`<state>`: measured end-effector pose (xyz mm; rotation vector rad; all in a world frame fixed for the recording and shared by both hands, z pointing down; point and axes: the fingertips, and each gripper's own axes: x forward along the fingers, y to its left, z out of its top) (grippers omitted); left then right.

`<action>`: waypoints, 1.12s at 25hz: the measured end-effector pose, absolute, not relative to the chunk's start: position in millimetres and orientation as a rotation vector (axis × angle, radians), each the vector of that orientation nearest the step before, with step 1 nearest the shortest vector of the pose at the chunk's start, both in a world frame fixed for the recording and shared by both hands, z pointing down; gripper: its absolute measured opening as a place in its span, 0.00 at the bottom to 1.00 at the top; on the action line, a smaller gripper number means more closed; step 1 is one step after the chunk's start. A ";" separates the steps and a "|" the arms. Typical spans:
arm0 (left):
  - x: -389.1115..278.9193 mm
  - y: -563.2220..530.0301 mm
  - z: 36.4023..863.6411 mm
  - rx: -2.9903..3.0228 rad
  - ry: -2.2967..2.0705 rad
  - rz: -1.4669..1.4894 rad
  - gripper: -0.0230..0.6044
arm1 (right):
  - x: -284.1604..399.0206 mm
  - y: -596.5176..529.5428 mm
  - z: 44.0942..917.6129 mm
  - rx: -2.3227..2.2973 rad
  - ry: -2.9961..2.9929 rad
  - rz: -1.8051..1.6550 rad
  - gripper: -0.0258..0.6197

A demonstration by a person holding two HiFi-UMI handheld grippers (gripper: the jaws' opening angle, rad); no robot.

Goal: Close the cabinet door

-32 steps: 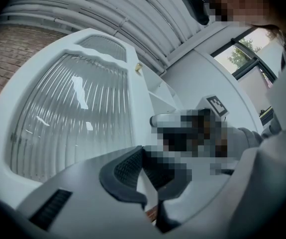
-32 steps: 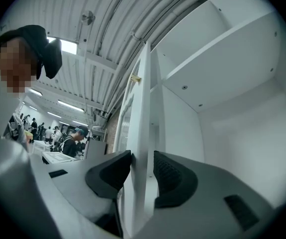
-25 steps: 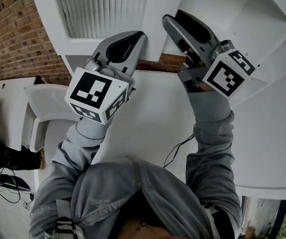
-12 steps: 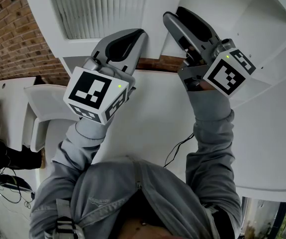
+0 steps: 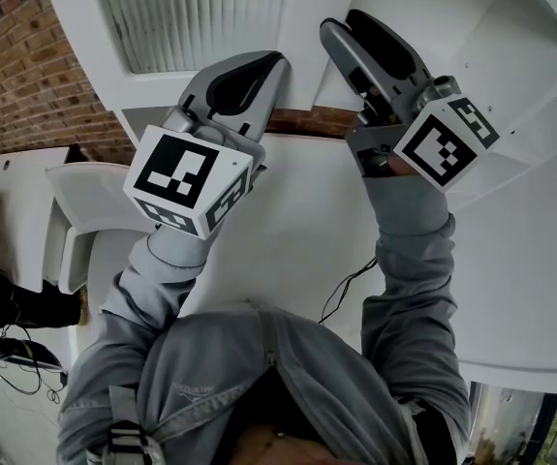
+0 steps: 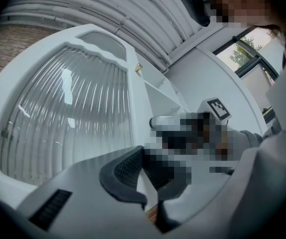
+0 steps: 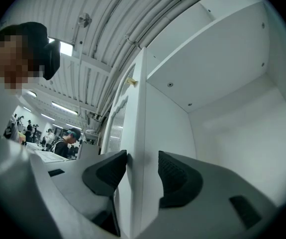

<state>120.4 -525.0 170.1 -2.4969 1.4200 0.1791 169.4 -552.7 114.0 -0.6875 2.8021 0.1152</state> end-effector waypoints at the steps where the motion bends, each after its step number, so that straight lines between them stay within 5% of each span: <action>1: 120.2 -525.2 170.1 -2.497 1.419 0.176 0.05 | 169.7 -552.5 114.0 -0.701 2.801 0.126 0.37; 6: 113.3 -527.3 172.6 -2.504 1.415 0.163 0.05 | 169.7 -553.2 118.5 -0.765 2.801 0.130 0.35; 16: 101.7 -532.2 174.9 -2.524 1.401 0.151 0.05 | 186.3 -548.6 126.9 -0.974 2.774 0.183 0.10; 28: 105.1 -531.6 173.6 -2.549 1.369 0.126 0.05 | 202.1 -521.9 146.6 -1.163 2.756 0.180 0.08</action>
